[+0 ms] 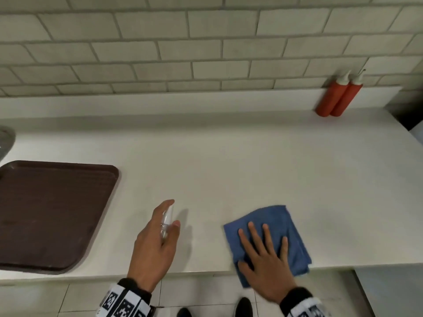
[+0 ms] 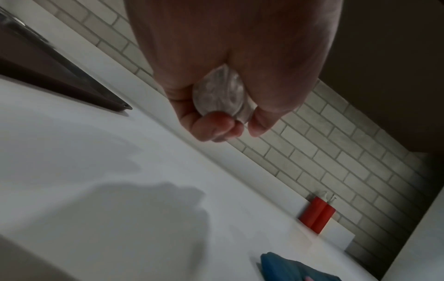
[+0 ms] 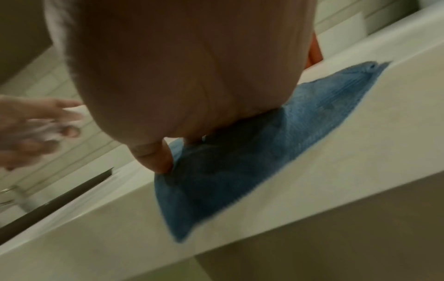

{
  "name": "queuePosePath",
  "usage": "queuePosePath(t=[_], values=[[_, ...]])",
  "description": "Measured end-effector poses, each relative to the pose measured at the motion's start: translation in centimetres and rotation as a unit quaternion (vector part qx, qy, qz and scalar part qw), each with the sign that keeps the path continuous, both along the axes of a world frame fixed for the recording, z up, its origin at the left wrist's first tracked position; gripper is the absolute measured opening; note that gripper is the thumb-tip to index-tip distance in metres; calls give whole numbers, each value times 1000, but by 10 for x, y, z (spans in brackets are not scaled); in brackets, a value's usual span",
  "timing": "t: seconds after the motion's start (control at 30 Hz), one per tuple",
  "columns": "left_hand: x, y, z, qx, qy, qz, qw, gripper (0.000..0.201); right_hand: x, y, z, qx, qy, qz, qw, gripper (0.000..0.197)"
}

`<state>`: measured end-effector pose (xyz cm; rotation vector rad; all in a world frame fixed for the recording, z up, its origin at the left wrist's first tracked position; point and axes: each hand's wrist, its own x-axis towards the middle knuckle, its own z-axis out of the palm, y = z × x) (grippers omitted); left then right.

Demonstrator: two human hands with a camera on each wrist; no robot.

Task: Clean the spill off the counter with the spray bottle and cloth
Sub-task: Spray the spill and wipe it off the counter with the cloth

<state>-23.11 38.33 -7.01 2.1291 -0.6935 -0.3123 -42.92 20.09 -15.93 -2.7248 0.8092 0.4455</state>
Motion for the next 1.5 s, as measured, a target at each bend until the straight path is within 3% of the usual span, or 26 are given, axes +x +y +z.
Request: queuePosePath(t=[0.13,0.37,0.43,0.53,0.6,0.73,1.1,1.27,1.4,1.5], values=[[-16,-28,-4,-7,-17,5,1000,43,-18,-9,-3,-21,-31,79,996,80],[16,-34,-1,12,-28,97,995,38,37,-96,-6,10,-22,6,1000,83],[36,-27,-1,32,-38,120,992,36,47,-99,-6,22,-7,-3,1000,83],[71,-15,-2,83,-63,142,984,34,51,-90,-7,-22,-51,-13,998,80],[93,-7,-1,104,-58,142,983,32,51,-86,-13,-23,-26,-13,999,80],[127,-5,1,106,-41,103,988,34,58,-79,-12,-49,12,-25,998,75],[214,-64,-6,88,-42,-2,995,29,146,-22,-25,-112,-37,-9,993,74],[238,-94,5,32,5,-61,998,38,208,-12,-22,-53,-13,12,998,74],[245,-107,17,1,-21,-98,995,45,281,-3,10,-29,-22,39,999,69],[244,-113,22,1,-27,-118,993,44,307,30,12,6,-38,92,995,65]])
